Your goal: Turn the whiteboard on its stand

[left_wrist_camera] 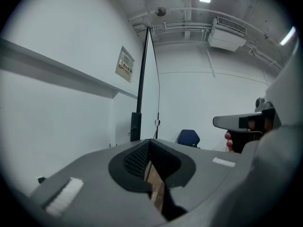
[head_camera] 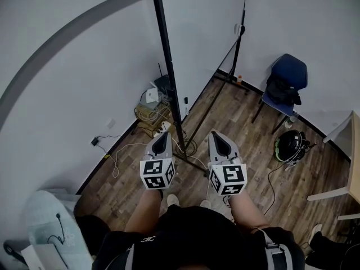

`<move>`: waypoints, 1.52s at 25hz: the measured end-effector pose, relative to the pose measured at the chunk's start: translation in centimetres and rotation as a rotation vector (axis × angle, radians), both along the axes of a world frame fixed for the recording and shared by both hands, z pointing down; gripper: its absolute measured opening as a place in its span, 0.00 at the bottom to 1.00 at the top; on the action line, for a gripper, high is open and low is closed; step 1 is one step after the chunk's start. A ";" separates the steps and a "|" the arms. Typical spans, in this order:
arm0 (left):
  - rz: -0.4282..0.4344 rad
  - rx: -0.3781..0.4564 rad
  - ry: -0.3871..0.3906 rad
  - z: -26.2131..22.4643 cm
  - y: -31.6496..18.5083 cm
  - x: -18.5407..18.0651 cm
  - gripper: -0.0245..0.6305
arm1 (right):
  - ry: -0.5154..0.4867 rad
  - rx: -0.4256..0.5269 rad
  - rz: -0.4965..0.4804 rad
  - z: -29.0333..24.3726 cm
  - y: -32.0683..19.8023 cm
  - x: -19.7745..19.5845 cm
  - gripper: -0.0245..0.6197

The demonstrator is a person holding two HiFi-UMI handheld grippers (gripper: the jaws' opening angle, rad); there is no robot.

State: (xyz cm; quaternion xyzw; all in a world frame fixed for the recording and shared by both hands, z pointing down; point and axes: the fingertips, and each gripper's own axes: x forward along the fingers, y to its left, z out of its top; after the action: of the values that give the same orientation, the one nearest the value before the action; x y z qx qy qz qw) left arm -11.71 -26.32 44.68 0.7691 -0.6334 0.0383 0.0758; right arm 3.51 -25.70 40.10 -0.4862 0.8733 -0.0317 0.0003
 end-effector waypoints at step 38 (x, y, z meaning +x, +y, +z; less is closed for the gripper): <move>0.124 -0.040 -0.071 6.7 -18.0 -0.4 0.33 | 0.051 -0.051 0.332 1.7 -2.6 5.3 0.03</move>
State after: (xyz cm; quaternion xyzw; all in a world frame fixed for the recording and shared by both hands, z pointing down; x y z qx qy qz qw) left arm -12.10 -44.27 51.36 0.8032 -0.5861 0.0830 0.0661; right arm 8.82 -28.30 41.81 -0.6243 0.7795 -0.0412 -0.0290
